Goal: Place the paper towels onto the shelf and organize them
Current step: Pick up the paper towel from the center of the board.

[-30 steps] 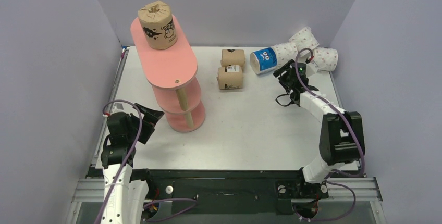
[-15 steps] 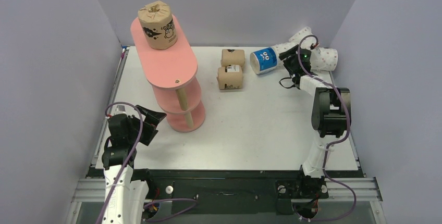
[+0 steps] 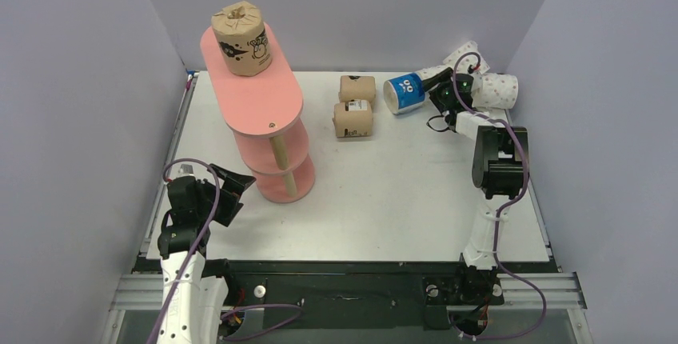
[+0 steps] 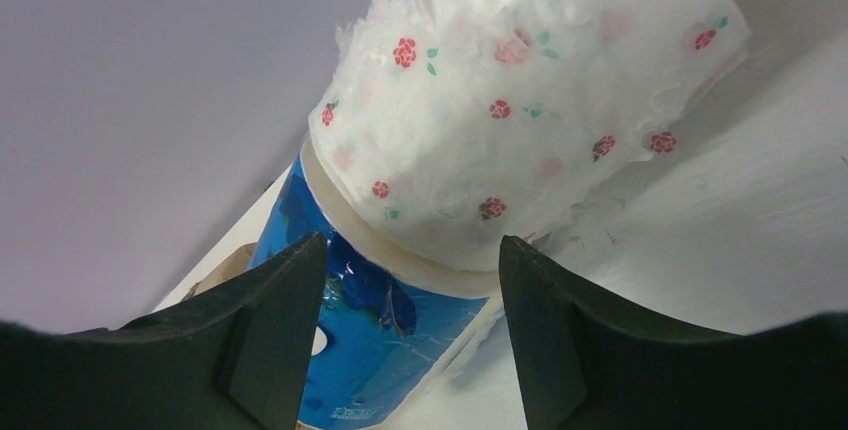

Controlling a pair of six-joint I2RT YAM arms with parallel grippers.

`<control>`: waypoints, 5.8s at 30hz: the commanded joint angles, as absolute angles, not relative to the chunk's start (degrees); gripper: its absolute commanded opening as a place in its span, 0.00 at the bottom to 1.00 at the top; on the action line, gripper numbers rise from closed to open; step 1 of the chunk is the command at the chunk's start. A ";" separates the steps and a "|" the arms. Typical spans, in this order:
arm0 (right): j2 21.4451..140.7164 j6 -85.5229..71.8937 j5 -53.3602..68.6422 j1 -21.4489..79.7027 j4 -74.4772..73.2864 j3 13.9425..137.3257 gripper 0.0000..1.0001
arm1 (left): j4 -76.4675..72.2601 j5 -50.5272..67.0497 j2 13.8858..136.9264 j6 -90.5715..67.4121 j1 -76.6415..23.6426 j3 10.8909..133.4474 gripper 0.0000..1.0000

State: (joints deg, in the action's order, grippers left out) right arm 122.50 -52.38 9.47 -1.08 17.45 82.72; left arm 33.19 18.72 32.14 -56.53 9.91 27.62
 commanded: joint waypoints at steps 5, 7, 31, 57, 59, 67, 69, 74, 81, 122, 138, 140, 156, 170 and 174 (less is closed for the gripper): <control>123.40 -54.50 14.19 -0.39 22.82 84.51 0.58 | 30.64 19.34 32.46 -55.65 10.40 28.04 0.99; 123.01 -54.28 14.47 0.76 23.14 83.85 0.57 | 30.62 19.70 32.57 -55.64 10.43 27.98 0.99; 102.58 -54.06 14.56 6.99 30.77 58.33 0.58 | 29.91 23.37 30.35 -55.95 10.35 26.54 1.00; 116.25 -54.79 12.15 3.53 19.87 78.60 0.69 | 29.17 20.66 33.27 -55.68 10.35 27.51 1.00; 116.06 -55.34 12.32 4.12 20.32 77.94 0.69 | 29.06 20.69 33.54 -55.68 10.39 27.58 1.00; 113.08 -57.74 13.74 7.55 23.82 73.20 0.69 | 28.82 21.58 32.52 -55.88 10.32 26.51 1.00; 112.67 -57.90 14.43 8.56 23.93 72.91 0.69 | 28.87 21.95 32.01 -55.90 10.36 26.20 1.00; 109.49 -58.70 14.92 10.06 24.91 69.96 0.69 | 29.00 22.65 31.37 -55.90 10.36 25.89 1.00; 101.88 -57.79 11.31 9.16 25.59 62.05 0.69 | 28.65 23.24 31.05 -55.99 10.37 25.58 1.00; 121.63 -58.49 11.50 5.60 22.24 81.75 0.70 | 27.94 19.99 34.49 -55.42 10.40 25.88 1.00; 125.28 -60.12 14.12 5.70 25.75 83.19 0.54 | 28.04 19.63 35.23 -55.28 10.45 25.87 1.00; 124.88 -60.27 14.37 5.72 26.27 82.96 0.49 | 28.11 19.53 35.17 -55.33 10.41 25.99 1.00; 101.11 -56.04 8.99 6.56 21.97 65.91 0.30 | 32.40 20.30 30.21 -54.19 10.44 27.55 1.00; 57.92 -32.18 -11.80 27.16 -17.80 53.60 0.27 | 33.10 24.03 26.66 -55.10 9.91 25.68 1.00; 52.64 -28.13 -18.53 38.43 -30.50 55.53 0.27 | 33.09 23.41 26.46 -55.30 9.92 25.91 1.00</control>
